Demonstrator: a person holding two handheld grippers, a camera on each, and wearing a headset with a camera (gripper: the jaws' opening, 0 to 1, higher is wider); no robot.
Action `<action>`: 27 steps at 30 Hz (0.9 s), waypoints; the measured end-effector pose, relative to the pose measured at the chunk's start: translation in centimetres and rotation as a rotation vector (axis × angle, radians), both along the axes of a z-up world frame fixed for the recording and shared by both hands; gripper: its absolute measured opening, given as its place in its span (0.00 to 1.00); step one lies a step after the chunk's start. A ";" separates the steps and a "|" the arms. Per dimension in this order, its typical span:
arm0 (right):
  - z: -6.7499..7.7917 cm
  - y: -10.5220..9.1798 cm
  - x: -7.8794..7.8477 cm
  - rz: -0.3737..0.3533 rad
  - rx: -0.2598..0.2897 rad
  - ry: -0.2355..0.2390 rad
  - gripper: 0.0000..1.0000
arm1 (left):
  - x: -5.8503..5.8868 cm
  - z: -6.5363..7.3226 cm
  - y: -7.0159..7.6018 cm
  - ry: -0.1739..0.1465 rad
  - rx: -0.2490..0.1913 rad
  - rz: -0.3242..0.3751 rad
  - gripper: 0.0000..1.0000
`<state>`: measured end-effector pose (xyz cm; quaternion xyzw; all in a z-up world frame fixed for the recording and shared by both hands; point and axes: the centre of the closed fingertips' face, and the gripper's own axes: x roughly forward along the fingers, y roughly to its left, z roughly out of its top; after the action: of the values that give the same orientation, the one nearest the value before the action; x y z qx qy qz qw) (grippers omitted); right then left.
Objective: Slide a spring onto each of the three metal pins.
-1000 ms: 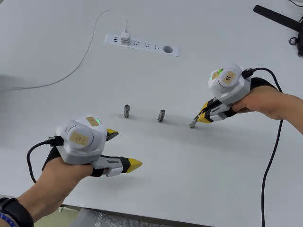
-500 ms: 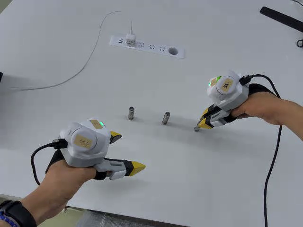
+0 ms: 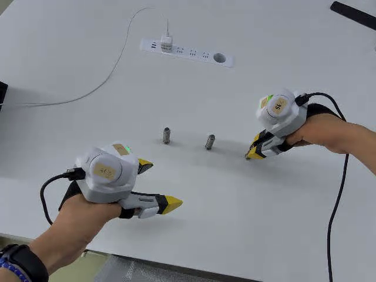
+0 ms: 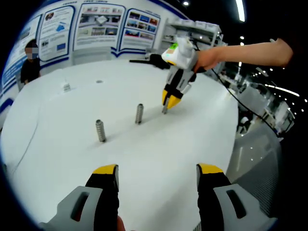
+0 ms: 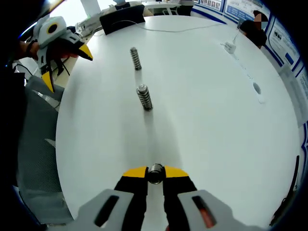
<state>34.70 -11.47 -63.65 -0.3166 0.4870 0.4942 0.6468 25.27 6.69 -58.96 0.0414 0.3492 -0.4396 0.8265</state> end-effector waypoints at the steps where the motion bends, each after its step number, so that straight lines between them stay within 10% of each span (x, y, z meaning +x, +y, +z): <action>1: -0.1 0.0 0.0 0.000 0.000 0.000 0.13 | 0.0 0.0 0.0 0.001 -0.001 0.001 0.67; 27: -0.7 -0.2 -0.5 -0.008 -0.008 0.020 0.18 | -0.4 -0.2 -0.1 0.012 0.000 -0.007 0.67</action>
<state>34.21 -11.64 -64.38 -0.3125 0.4966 0.4928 0.6425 24.85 6.58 -59.19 0.0401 0.3542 -0.4428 0.8227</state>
